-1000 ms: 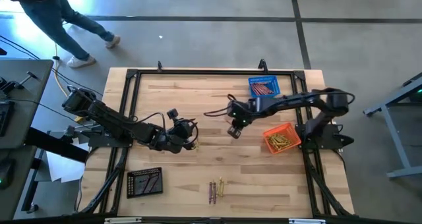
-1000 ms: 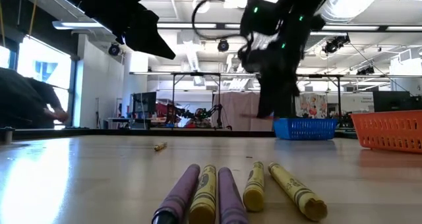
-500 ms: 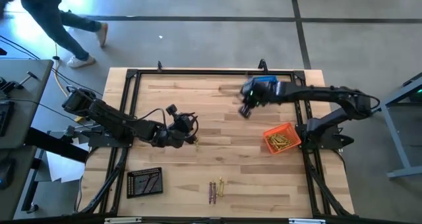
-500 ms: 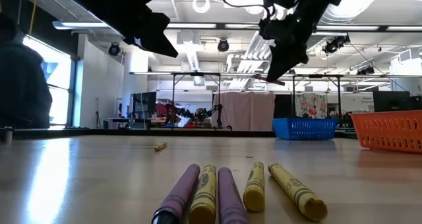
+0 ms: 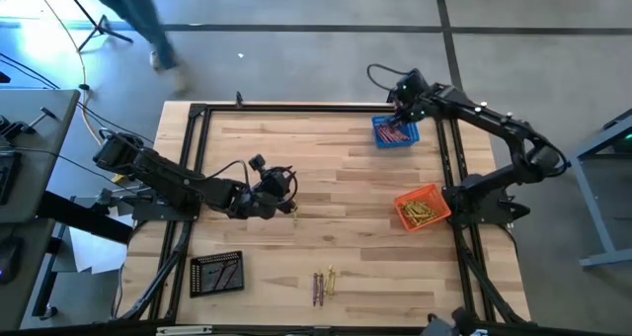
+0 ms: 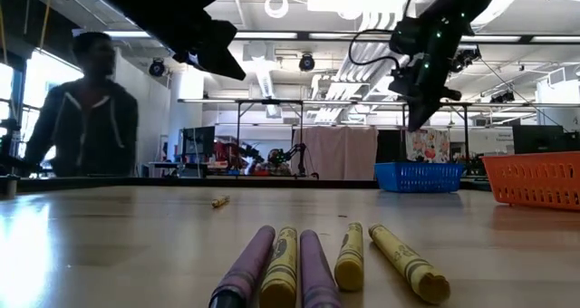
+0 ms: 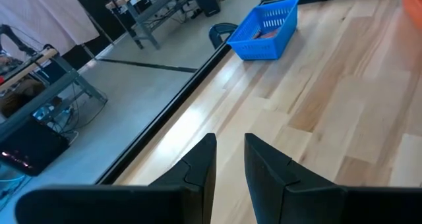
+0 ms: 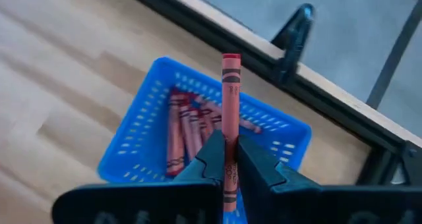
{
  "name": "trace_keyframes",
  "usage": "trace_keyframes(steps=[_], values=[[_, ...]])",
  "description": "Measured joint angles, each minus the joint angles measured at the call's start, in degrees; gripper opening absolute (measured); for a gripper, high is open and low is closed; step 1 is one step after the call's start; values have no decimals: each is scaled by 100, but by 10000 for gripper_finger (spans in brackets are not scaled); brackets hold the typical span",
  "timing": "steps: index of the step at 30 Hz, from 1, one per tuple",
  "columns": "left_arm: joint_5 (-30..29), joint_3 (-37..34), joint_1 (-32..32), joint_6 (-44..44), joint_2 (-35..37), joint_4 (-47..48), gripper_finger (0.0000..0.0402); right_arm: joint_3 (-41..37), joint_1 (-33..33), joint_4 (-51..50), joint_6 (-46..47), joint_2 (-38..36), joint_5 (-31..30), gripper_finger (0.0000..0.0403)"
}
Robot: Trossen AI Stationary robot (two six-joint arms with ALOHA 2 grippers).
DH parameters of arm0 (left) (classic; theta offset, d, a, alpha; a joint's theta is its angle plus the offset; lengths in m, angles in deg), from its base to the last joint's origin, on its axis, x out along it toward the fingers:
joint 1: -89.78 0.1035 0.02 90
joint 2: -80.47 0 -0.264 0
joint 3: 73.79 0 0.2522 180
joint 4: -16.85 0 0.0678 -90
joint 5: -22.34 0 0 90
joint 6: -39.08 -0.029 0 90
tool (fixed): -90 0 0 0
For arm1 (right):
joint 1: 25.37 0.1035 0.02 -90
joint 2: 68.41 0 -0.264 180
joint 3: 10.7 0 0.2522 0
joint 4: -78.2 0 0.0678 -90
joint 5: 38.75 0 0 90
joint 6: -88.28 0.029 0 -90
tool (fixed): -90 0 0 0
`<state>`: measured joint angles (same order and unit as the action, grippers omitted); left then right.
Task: Sort crayons
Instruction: Put the red crayon into the blue basket, then put the yellow crayon into the orange basket
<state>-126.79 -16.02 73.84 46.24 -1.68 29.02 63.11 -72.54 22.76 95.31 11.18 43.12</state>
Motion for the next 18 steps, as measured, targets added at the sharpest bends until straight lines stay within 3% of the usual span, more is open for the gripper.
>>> trace_keyframes(steps=[8,18], values=[[0,0,98,26,0,1,65,0,-301,32,0,2,535,22],[11,0,94,159,0,28,65,0,-76,27,41,-9,590,120]])
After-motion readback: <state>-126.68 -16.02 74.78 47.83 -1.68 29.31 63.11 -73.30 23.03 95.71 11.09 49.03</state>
